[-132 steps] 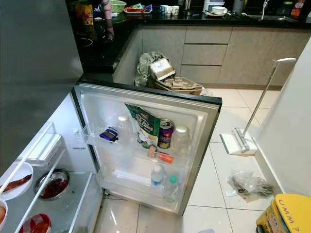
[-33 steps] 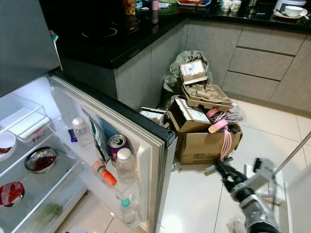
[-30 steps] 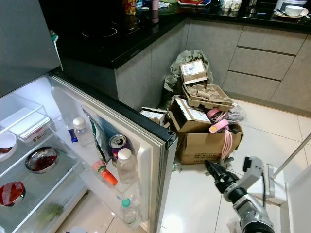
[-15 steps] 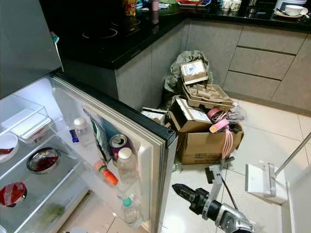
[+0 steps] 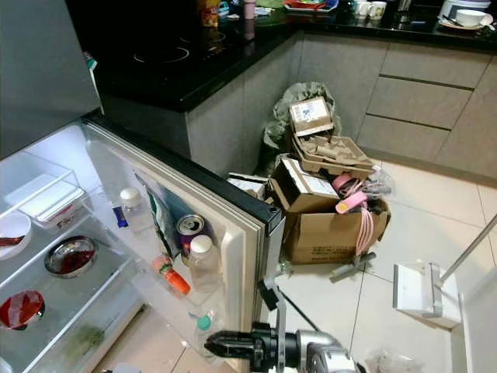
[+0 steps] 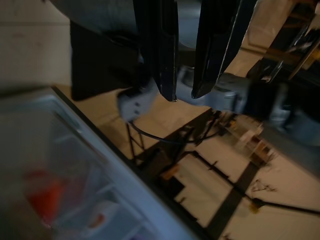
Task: Restocking fridge
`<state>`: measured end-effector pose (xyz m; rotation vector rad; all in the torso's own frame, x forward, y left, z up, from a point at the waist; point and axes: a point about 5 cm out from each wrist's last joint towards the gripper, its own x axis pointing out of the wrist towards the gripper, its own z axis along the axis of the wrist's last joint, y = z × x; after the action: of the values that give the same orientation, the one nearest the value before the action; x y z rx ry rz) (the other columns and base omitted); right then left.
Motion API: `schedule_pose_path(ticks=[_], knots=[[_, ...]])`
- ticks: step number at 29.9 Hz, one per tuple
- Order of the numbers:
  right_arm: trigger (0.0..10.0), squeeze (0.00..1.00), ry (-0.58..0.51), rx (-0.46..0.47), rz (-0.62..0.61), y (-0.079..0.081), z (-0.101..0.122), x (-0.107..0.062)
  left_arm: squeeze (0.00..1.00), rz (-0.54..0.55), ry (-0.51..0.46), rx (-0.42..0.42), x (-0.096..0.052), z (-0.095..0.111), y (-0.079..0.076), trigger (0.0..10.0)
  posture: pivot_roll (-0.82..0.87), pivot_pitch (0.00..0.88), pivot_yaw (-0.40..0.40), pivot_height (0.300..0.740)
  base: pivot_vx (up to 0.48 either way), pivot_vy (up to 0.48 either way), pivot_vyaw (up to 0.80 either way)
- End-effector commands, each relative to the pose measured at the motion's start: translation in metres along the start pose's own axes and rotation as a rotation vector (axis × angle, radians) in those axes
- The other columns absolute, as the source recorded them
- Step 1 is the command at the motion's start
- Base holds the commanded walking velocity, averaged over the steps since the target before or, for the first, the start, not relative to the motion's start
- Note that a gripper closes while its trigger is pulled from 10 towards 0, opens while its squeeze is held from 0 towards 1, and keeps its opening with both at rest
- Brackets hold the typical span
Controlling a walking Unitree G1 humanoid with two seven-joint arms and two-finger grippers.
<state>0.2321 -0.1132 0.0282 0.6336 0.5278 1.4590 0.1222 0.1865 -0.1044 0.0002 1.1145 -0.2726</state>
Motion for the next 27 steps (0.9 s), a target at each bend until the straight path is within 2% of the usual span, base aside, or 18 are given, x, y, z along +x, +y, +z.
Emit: schedule_pose_path(ticks=[1, 4, 7, 8, 10, 13, 15, 18, 20, 22, 23, 25, 27], knots=[[10.0, 0.00, 0.012, 0.017, 0.030, 0.002, -0.003, 0.002, 0.00, 0.002, 0.058, -0.006, -0.002, -0.014, -0.001, 10.0, -0.01, 0.000, -0.014, 0.740, 0.000, 0.000, 0.00], [10.0, 0.00, 0.034, 0.019, -0.002, 0.000, -0.007, -0.001, 0.00, 0.003, 0.062, -0.006, -0.002, -0.015, -0.001, 10.0, -0.01, 0.000, -0.015, 0.740, 0.000, 0.000, 0.00], [10.0, 0.00, 0.118, 0.041, -0.108, -0.006, -0.023, -0.011, 0.00, 0.002, 0.066, -0.008, -0.002, -0.017, -0.002, 10.0, -0.01, 0.000, -0.016, 0.740, 0.000, 0.000, 0.00], [10.0, 0.00, 0.118, 0.041, -0.108, -0.006, -0.023, -0.011, 0.00, 0.002, 0.066, -0.008, -0.002, -0.017, -0.002, 10.0, -0.01, 0.000, -0.016, 0.740, 0.000, 0.000, 0.00], [10.0, 0.00, 0.206, 0.081, -0.215, -0.009, -0.041, -0.027, 0.00, 0.000, 0.069, -0.008, -0.002, -0.017, -0.002, 10.0, -0.02, 0.000, -0.015, 0.740, 0.000, 0.000, 0.00], [10.0, 0.00, 0.244, 0.094, -0.272, -0.010, -0.048, -0.035, 0.00, -0.001, 0.070, -0.008, -0.002, -0.017, -0.003, 10.0, -0.02, 0.000, -0.016, 0.740, 0.000, 0.000, 0.00], [10.0, 0.00, 0.289, 0.108, -0.401, -0.014, -0.056, -0.052, 0.00, -0.003, 0.072, -0.006, -0.002, -0.018, -0.003, 10.0, -0.02, 0.000, -0.015, 0.740, 0.000, 0.000, 0.00], [10.0, 0.00, 0.340, 0.074, -0.721, -0.028, -0.057, -0.085, 0.00, -0.003, 0.073, 0.000, -0.002, -0.017, -0.002, 10.0, -0.02, 0.000, -0.014, 0.740, 0.000, 0.000, 0.00], [10.0, 0.00, 0.335, 0.055, -0.866, -0.033, -0.053, -0.098, 0.00, -0.003, 0.074, 0.003, -0.002, -0.017, -0.002, 10.0, -0.02, 0.000, -0.014, 0.740, 0.000, 0.000, 0.00], [10.0, 0.00, 0.335, 0.055, -0.866, -0.033, -0.053, -0.098, 0.00, -0.003, 0.074, 0.003, -0.002, -0.017, -0.002, 10.0, -0.02, 0.000, -0.014, 0.740, 0.000, 0.000, 0.00], [10.0, 0.00, 0.318, 0.030, -0.946, -0.036, -0.048, -0.105, 0.00, -0.002, 0.073, 0.004, -0.002, -0.016, -0.002, 10.0, -0.02, 0.000, -0.014, 0.740, 0.000, 0.000, 0.00], [10.0, 0.00, 0.199, -0.012, -1.115, -0.043, -0.028, -0.116, 0.00, -0.002, 0.073, 0.008, -0.002, -0.016, -0.002, 10.0, -0.02, 0.000, -0.011, 0.740, 0.000, 0.000, 0.00], [10.0, 0.00, 0.100, -0.059, -1.218, -0.048, -0.009, -0.121, 0.00, -0.001, 0.073, 0.011, -0.002, -0.015, -0.002, 10.0, -0.02, 0.000, -0.012, 0.740, 0.000, 0.000, 0.00]])
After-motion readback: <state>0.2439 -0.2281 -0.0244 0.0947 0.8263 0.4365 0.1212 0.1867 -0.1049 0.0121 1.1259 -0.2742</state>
